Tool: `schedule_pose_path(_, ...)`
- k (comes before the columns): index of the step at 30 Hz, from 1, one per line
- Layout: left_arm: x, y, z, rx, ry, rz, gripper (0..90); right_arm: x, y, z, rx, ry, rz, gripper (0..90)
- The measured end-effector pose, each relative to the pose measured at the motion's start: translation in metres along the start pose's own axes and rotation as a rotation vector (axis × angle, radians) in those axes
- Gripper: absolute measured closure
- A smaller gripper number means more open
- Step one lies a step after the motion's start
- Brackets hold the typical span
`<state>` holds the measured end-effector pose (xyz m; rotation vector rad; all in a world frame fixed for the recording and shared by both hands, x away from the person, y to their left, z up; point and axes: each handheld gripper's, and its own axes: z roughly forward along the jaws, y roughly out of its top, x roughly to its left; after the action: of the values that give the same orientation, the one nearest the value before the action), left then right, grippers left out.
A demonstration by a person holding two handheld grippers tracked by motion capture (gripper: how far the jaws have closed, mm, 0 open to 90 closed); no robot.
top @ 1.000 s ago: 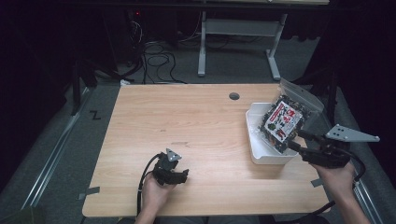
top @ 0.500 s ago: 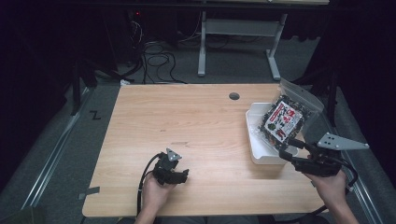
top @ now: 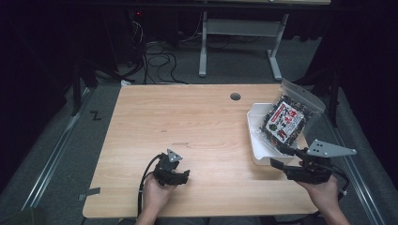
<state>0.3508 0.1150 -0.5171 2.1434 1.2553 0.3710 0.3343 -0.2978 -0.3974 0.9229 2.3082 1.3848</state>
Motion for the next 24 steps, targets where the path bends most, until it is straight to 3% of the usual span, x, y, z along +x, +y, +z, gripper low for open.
schedule_pose_path(9,0.000,0.000,0.000,-0.001,-0.001,0.000,33.0,0.012,-0.003,0.019,0.026,0.032,-0.032,38.2)
schedule_pose_path(15,-0.002,0.000,0.001,0.002,-0.001,0.006,33.0,0.018,-0.002,0.031,0.049,0.032,-0.050,43.4)
schedule_pose_path(24,-0.002,0.000,0.000,0.000,0.001,0.011,33.0,0.019,-0.005,0.055,0.094,0.016,-0.070,43.9)
